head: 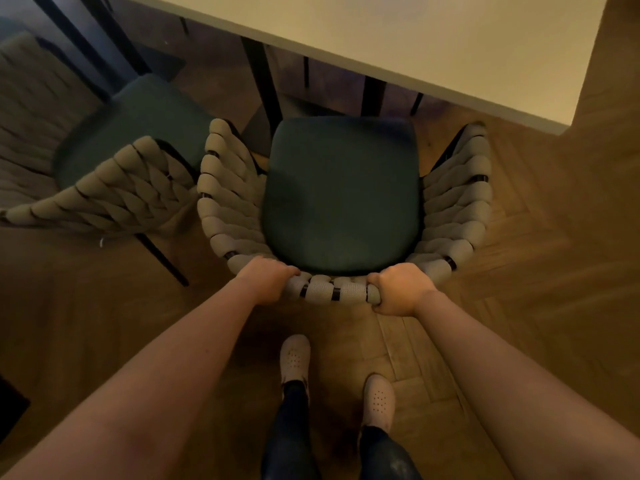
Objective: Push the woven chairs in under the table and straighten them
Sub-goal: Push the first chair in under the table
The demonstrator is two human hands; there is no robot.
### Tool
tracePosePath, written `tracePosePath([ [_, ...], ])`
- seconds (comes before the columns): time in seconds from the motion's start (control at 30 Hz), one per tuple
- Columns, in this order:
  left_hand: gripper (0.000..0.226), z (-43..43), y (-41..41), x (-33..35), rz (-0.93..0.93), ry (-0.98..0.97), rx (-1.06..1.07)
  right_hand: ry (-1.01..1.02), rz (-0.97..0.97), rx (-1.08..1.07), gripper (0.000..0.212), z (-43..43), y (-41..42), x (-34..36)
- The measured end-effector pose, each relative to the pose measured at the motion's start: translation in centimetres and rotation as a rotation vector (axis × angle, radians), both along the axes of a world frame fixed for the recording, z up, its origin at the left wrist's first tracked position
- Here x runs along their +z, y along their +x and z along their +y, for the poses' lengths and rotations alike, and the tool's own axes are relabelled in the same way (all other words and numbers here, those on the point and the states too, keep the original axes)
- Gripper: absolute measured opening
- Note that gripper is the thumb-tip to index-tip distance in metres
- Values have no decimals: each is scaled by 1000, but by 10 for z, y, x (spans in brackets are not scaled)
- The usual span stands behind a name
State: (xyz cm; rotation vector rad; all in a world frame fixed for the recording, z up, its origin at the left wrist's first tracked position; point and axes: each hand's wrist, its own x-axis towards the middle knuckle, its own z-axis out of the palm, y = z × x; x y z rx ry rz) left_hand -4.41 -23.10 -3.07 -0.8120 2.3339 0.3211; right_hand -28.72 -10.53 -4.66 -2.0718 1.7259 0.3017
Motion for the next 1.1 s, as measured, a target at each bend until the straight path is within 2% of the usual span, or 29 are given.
tracePosePath([
  [0.47,53,-57,-12,2,72,148,-114,125,92,-239,22,-45,8,3],
  [0.93,52,-74,-26,12,53,146,-311,45,128,-320,26,-38,2,-9],
  [1.1,52,-109,-27,25,-9,133,-364,21,71,-358,24,-57,14,-4],
])
